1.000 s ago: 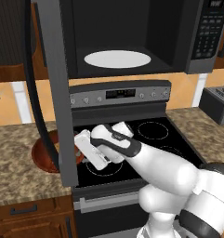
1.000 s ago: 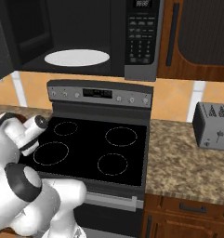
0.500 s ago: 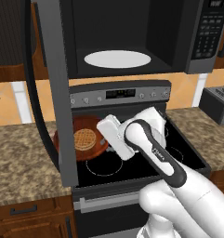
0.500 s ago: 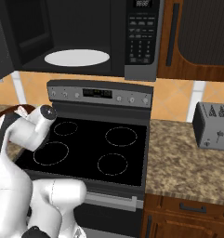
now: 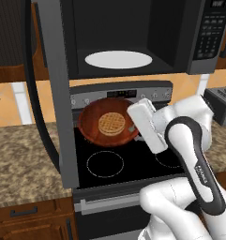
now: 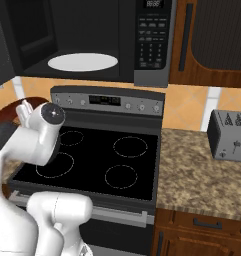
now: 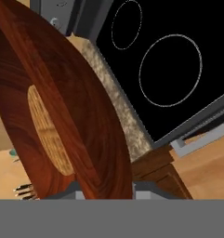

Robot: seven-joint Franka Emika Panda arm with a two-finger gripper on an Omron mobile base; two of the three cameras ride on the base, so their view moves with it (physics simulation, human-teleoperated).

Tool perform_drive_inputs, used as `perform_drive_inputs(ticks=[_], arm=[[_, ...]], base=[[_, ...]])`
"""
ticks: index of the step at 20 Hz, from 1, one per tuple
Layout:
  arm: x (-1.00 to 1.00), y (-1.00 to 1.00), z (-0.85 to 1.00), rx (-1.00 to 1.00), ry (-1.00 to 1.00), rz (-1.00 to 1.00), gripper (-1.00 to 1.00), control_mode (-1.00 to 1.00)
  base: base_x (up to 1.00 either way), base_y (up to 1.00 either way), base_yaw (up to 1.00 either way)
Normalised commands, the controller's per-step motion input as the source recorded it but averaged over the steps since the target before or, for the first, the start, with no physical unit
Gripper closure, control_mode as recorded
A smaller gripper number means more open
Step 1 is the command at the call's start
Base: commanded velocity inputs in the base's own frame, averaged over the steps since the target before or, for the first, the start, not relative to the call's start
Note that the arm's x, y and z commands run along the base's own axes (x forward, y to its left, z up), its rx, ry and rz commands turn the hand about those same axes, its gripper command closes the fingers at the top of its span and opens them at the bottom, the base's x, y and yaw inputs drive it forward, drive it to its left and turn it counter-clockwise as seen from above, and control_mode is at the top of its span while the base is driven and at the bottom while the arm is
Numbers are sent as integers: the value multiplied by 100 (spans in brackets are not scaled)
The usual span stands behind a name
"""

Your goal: Open the microwave, place the bowl with waffle inside the microwave, then close the microwave door and turn it on.

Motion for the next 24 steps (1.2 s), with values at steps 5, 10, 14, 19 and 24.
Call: perform_drive_inputs(ticks=[5, 10, 14, 19, 24], arm=[[-25, -39, 100, 0, -11, -5, 100, -100], [1, -32, 100, 0, -14, -8, 100, -100], [17, -39, 100, 0, -16, -12, 100, -100], [94, -18, 63, 0, -6, -24, 100, -100], [100, -26, 11, 2, 6, -31, 100, -100]], base=[[0, 0, 0], [0, 0, 0], [0, 0, 0], [0, 0, 0], [0, 0, 0]])
